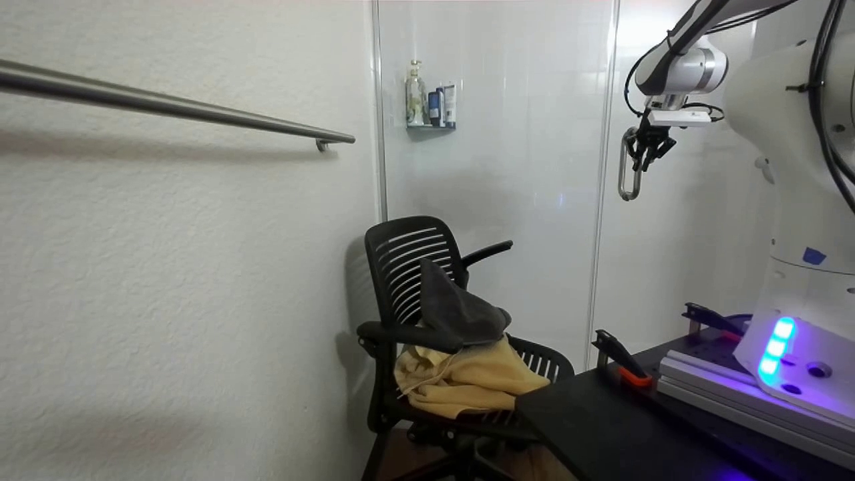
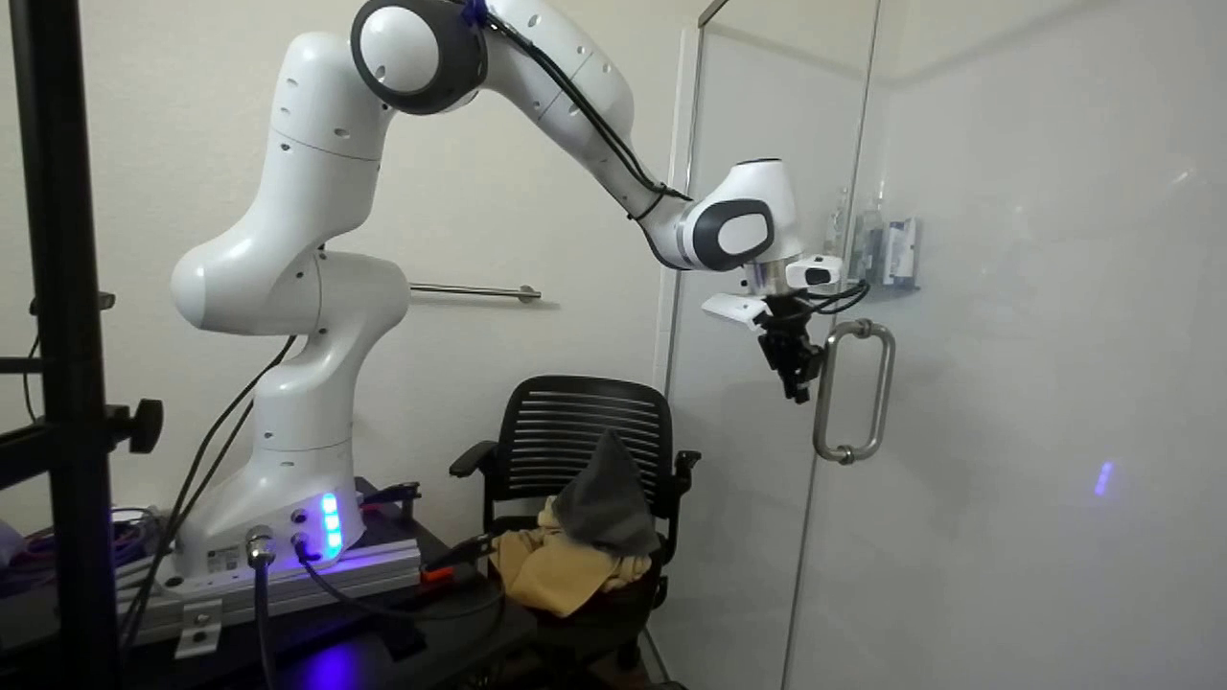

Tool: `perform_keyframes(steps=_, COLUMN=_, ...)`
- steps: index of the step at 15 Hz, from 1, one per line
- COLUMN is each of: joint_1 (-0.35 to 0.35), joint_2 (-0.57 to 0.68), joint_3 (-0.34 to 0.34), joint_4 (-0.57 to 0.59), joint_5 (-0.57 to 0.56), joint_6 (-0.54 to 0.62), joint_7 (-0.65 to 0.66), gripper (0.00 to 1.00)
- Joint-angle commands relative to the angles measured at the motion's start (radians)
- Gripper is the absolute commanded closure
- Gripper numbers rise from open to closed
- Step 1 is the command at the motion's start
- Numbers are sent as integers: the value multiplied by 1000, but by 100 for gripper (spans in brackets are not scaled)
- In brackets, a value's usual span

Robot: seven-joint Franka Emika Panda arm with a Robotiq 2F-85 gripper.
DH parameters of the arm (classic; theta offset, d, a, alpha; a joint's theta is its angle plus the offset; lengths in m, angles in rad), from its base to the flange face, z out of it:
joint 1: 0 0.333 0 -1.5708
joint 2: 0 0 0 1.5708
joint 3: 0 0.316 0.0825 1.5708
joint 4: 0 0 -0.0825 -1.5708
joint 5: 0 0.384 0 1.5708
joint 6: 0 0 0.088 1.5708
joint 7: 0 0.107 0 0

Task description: Open the glass door

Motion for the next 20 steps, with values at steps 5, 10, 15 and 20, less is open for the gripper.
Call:
perform_keyframes(steps=5, joint_1=-367, joint_2=157, joint_3=378, joint_4=-176, joint_5=-23, joint_6=-115, joint_7=16, gripper=43)
perform_keyframes(steps=10, joint_1=-423, joint_2=261, joint_3=334, joint_4=-267, joint_5=-119, joint_6=198, joint_7=91, gripper=9)
perform_keyframes(steps=15, joint_1=-398, joint_2=298, joint_3=213, joint_4=-315, joint_5=-243, joint_6=411, joint_7=177, gripper=0)
perform_keyframes(steps=20, joint_1=-320, joint_2=230, joint_3=81, joint_4=-285, joint_5=-389, joint_6=552, joint_7=255, gripper=0)
